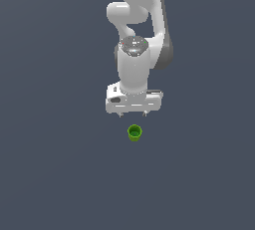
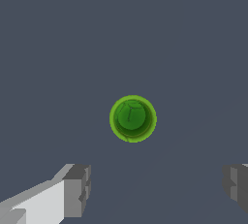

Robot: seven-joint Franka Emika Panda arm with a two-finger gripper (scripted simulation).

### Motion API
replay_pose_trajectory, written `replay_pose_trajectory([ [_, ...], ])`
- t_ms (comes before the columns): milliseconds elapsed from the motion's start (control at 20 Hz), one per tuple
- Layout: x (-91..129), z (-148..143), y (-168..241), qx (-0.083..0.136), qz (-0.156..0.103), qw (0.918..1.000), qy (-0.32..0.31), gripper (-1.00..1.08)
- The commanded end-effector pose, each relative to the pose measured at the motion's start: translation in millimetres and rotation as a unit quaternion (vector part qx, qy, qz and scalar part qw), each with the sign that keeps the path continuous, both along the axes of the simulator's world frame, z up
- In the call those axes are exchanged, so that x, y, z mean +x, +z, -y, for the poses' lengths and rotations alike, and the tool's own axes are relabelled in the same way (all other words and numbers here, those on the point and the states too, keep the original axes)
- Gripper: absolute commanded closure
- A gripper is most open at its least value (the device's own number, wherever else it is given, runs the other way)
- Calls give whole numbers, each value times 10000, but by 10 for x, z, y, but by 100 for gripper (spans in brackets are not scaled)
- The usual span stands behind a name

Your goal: Pick up the object and move it to a goal position.

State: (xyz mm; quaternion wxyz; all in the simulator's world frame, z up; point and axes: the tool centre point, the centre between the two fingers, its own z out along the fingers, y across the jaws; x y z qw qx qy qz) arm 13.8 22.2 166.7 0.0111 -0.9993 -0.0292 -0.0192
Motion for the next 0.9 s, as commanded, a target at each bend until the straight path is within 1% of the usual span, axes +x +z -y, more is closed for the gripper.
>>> replay_pose_trajectory([
  [0,2,1,-4,-3,-1,10000,34,-92],
  [250,11,-4,-30,-21,-5,9997,256,-92],
  [500,27,-9,-76,-52,-14,9979,640,-92],
  [700,44,-15,-127,-83,-25,9942,1072,-92],
  [850,60,-22,-174,-108,-35,9891,1471,-92],
])
